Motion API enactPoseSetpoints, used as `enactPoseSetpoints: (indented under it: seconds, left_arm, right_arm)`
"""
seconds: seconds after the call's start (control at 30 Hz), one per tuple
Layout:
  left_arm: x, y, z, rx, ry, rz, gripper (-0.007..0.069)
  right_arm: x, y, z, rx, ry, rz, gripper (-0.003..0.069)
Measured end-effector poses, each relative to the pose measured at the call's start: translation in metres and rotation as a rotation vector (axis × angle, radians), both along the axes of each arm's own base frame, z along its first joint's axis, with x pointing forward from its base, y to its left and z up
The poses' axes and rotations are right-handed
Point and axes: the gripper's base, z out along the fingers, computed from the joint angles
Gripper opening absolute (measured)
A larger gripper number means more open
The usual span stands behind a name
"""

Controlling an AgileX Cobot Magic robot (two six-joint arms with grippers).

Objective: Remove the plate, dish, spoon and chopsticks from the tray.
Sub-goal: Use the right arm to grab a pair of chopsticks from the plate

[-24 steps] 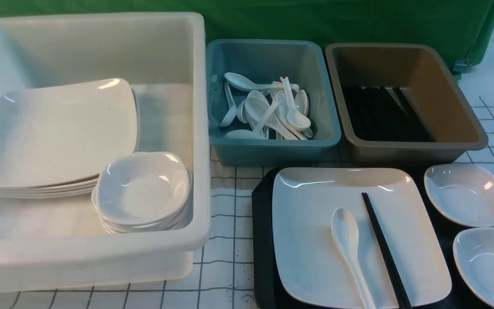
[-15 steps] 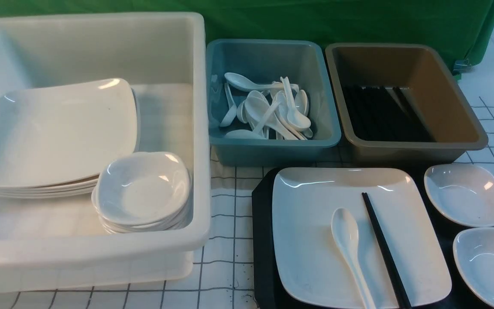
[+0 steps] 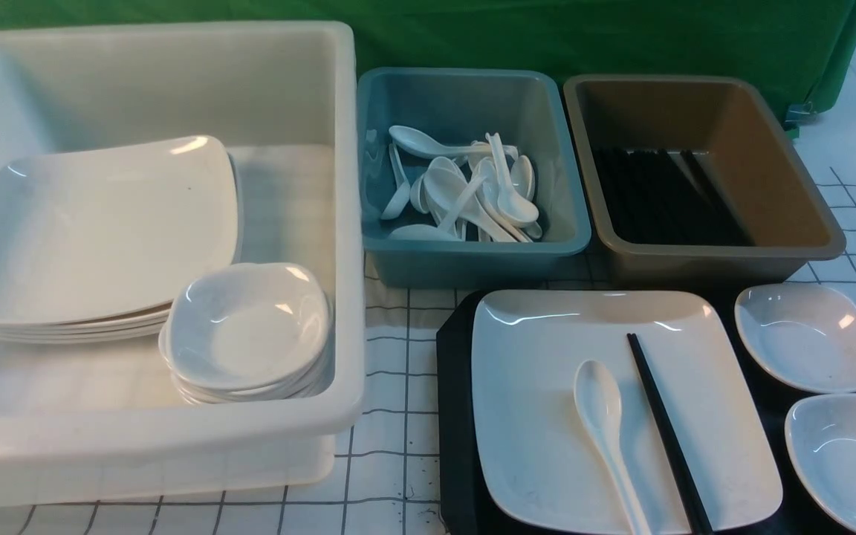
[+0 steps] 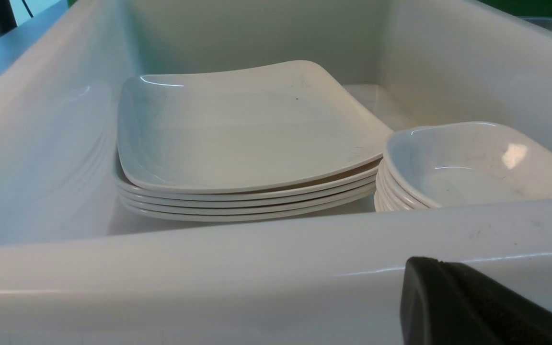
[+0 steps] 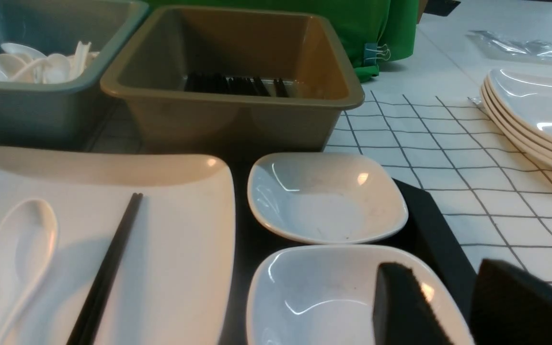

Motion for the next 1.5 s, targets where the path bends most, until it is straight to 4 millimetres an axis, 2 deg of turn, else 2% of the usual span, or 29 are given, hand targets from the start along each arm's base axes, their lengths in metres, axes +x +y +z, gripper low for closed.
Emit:
enactPoseSetpoints:
  seconds: [0.93,1.1,1.2,1.5]
  left_arm:
    - [0.0,0.0,0.0,0.0,0.0,0.0,0.002]
    - [0.0,0.0,0.0,0.0,0.0,0.0,0.002]
    - [0.0,0.0,0.0,0.0,0.0,0.0,0.002]
    - [0.0,0.0,0.0,0.0,0.0,0.0,0.002]
  right_arm:
    - [0.0002,0.0003,0.0012,0.029,-0.014,-0.001,0.0246]
    - [0.0002,0.0033,0.0015,0.534,-0.016,-0.044,0.0247]
    - [0.0002,0.0039,0.0015,0.734,-0.014,-0.068,0.0247]
    - [0.0002,0.0042,0.0016,0.869,-0.013,-0.086,0.0247]
